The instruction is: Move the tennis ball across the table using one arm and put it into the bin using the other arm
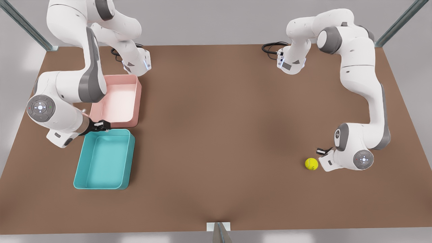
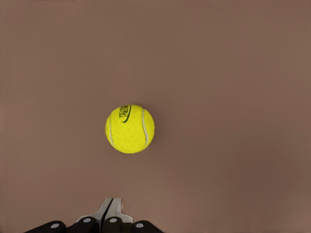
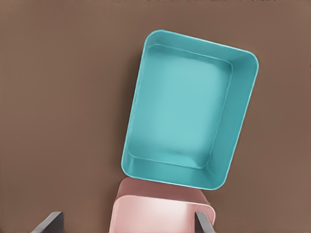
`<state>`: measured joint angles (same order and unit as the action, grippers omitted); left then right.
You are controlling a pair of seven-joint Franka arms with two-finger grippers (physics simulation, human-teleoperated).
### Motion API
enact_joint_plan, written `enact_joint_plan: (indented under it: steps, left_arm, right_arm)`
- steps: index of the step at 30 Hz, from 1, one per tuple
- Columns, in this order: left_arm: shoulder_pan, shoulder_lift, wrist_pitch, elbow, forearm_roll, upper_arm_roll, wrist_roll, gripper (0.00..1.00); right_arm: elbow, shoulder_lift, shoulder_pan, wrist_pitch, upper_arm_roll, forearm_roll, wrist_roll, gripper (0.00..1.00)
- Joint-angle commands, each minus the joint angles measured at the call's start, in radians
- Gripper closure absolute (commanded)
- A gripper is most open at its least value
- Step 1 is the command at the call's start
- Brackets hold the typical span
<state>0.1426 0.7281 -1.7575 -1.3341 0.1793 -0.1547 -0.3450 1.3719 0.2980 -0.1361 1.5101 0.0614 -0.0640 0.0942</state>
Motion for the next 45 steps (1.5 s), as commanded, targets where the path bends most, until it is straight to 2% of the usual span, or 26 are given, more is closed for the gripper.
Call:
enact_joint_plan:
  steps: [1, 3, 5, 8, 13, 17, 21, 28, 29, 30, 32, 36, 38, 40, 41, 42, 44, 45]
  left_arm:
    - [0.031, 0.024, -0.165, 0.001, -0.003, 0.003, -1.257, 0.79]
    - [0.048, 0.056, -0.165, 0.001, -0.041, 0.026, -1.641, 0.79]
    - [0.046, 0.085, -0.230, 0.001, -0.037, 0.053, -1.750, 0.79]
    - [0.063, 0.079, -0.232, -0.005, 0.193, -0.025, -1.488, 0.79]
    - [0.077, 0.083, -0.332, -0.068, 0.192, -0.026, -1.507, 0.79]
    - [0.069, 0.080, -0.326, -0.126, 0.187, -0.025, -1.398, 0.79]
    - [0.058, 0.085, -0.341, -0.126, 0.109, -0.022, -1.272, 0.79]
    - [0.008, 0.096, -0.346, -0.128, 0.112, -0.008, -1.267, 0.79]
    - [-0.047, 0.091, -0.346, -0.129, 0.111, -0.005, -1.128, 0.79]
    - [-0.123, 0.059, -0.346, -0.148, 0.076, -0.012, -0.808, 0.79]
    - [-0.179, 0.024, -0.344, -0.148, -0.208, -0.035, -0.511, 0.79]
    - [-0.196, -0.004, -0.320, -0.149, -0.238, -0.034, -0.468, 0.79]
    - [-0.242, -0.088, -0.208, -0.148, -0.198, -0.032, -0.095, 0.79]
    - [-0.294, -0.212, -0.054, -0.137, -0.196, -0.005, 0.113, 0.79]
    - [-0.334, -0.285, 0.097, -0.088, -0.175, 0.029, 0.193, 0.79]
    - [-0.348, -0.311, 0.308, 0.045, -0.141, 0.029, 0.285, 0.79]
    - [-0.360, -0.455, 0.510, 0.113, -0.141, 0.057, 0.351, 0.79]
    - [-0.367, -0.461, 0.572, 0.164, -0.158, 0.060, 0.458, 0.79]
  right_arm:
    - [-0.013, 0.003, 0.001, 0.010, 0.009, 0.033, -0.088, 0.00]
    - [-0.014, 0.016, 0.001, 0.007, 0.009, 0.038, -0.090, 0.00]
    - [-0.020, 0.020, 0.001, 0.007, 0.015, 0.035, -0.090, 0.00]
    - [-0.020, 0.021, 0.003, 0.005, 0.025, 0.039, -0.088, 0.00]
    - [-0.020, 0.030, 0.001, -0.005, 0.026, 0.039, -0.088, 0.00]
    - [-0.020, 0.032, 0.001, -0.005, 0.026, 0.039, -0.090, 0.00]
    - [-0.020, 0.033, 0.001, -0.005, 0.026, 0.039, -0.090, 0.00]
    - [-0.020, 0.041, 0.001, -0.005, 0.026, 0.039, -0.088, 0.00]
    - [-0.020, 0.041, 0.001, -0.007, 0.026, 0.039, -0.087, 0.00]
    - [-0.020, 0.043, 0.000, -0.005, 0.025, 0.038, -0.087, 0.00]
    - [-0.020, 0.043, 0.001, -0.005, 0.025, 0.039, -0.087, 0.00]
    - [-0.020, 0.043, 0.001, -0.005, 0.026, 0.039, -0.087, 0.00]
    - [-0.020, 0.043, 0.000, -0.005, 0.025, 0.039, -0.087, 0.00]
    - [-0.022, 0.047, -0.007, -0.007, 0.025, 0.036, -0.088, 0.00]
    - [-0.022, 0.049, -0.005, -0.007, 0.025, 0.038, -0.088, 0.00]
    - [-0.025, 0.061, -0.010, -0.010, 0.023, 0.038, -0.090, 0.00]
    - [-0.025, 0.066, -0.029, -0.007, 0.020, 0.038, -0.093, 0.00]
    - [-0.042, 0.084, -0.039, -0.005, 0.017, 0.039, -0.093, 0.00]
